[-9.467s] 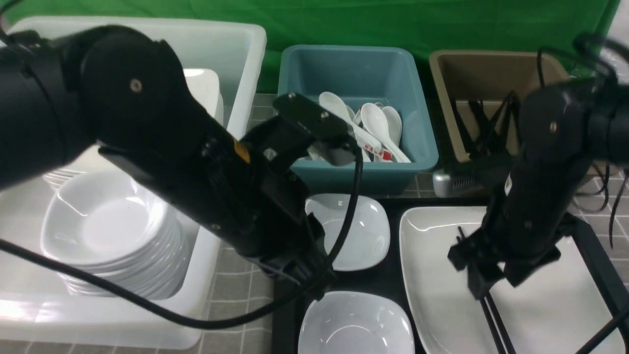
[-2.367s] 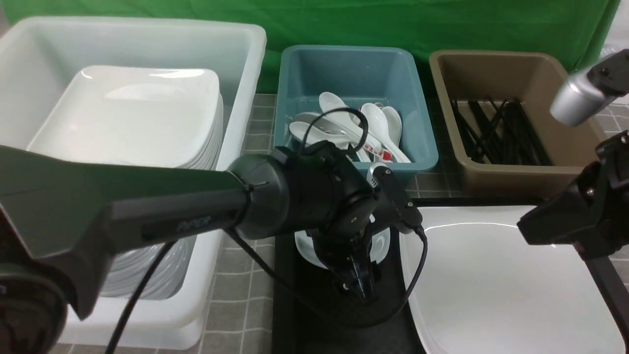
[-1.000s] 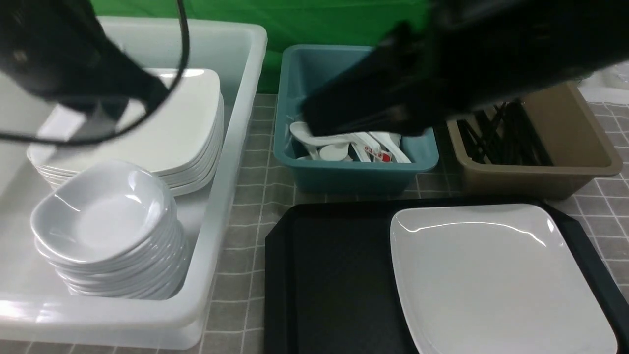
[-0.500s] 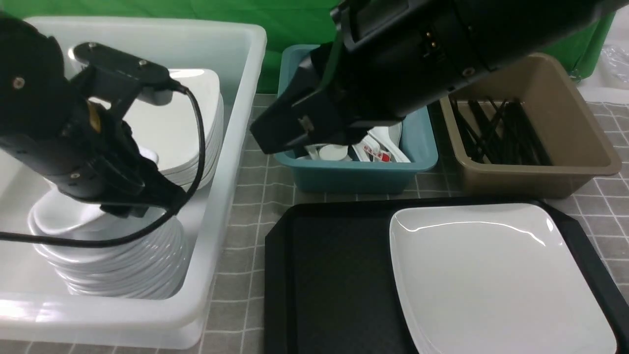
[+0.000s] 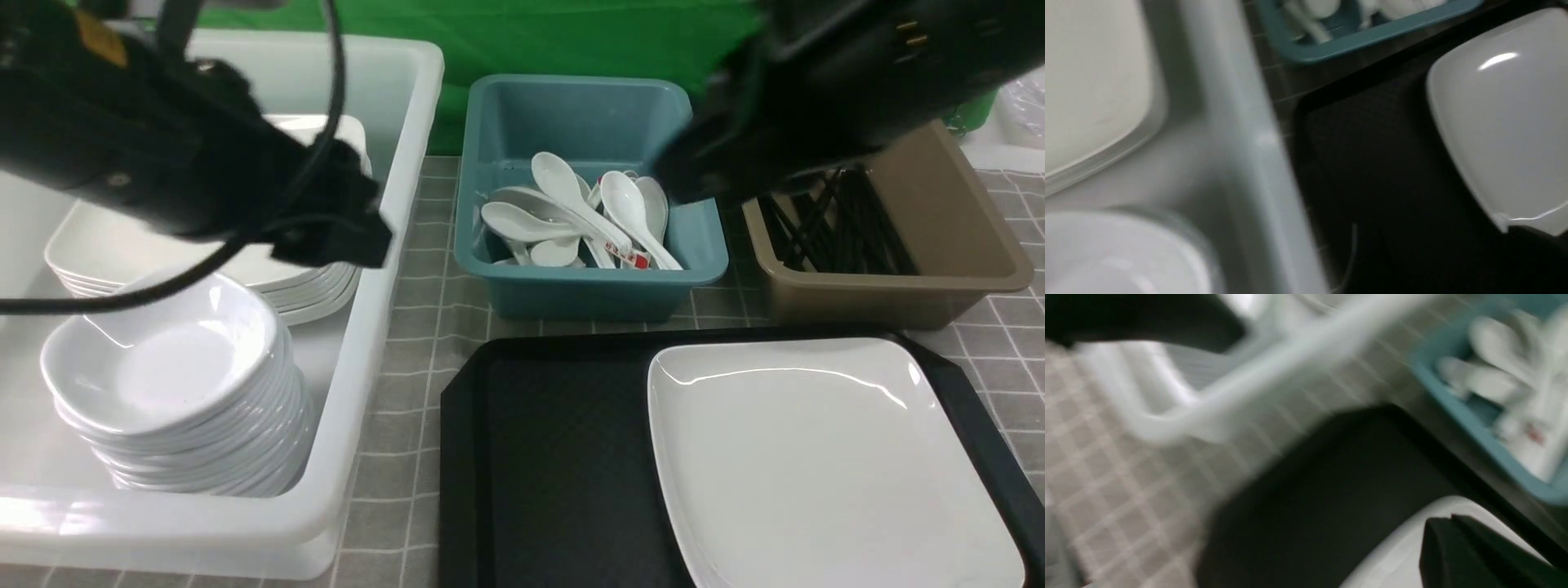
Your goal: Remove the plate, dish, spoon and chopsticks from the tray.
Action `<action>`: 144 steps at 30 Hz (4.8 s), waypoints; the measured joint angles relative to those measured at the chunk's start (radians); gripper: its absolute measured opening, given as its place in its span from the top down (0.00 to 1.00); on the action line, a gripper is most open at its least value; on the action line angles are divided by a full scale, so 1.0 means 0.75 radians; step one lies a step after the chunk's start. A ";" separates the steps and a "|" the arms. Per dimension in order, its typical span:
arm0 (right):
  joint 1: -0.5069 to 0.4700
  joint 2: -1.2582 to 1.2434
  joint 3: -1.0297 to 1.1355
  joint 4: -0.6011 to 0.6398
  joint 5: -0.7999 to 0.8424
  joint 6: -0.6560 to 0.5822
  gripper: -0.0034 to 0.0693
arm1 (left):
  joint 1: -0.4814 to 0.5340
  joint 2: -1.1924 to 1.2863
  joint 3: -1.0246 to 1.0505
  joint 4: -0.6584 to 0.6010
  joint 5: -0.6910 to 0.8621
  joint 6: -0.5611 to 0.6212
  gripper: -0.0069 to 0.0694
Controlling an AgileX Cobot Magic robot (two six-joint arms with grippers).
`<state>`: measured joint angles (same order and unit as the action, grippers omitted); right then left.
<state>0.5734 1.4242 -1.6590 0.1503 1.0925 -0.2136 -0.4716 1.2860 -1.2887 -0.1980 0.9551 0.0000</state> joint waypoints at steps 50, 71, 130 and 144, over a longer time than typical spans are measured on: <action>-0.469 -0.542 0.792 -0.063 -0.211 0.117 0.88 | -0.288 1.291 -0.591 -0.333 -0.387 0.037 0.70; -0.440 -0.452 0.369 0.604 -0.142 -0.170 0.92 | -0.011 0.464 -0.586 -0.277 -0.086 0.140 0.87; 0.237 0.385 -0.433 0.107 -0.317 0.056 0.91 | 1.205 0.319 0.235 -0.792 -0.646 0.552 0.18; 0.061 0.187 -0.473 -0.200 0.037 0.116 0.91 | 0.783 0.104 -0.054 -0.720 -0.150 0.700 0.86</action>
<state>0.6188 1.5643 -2.0138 0.0000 1.1201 -0.1265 0.1156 1.3642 -1.3289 -0.7381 0.8426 0.5252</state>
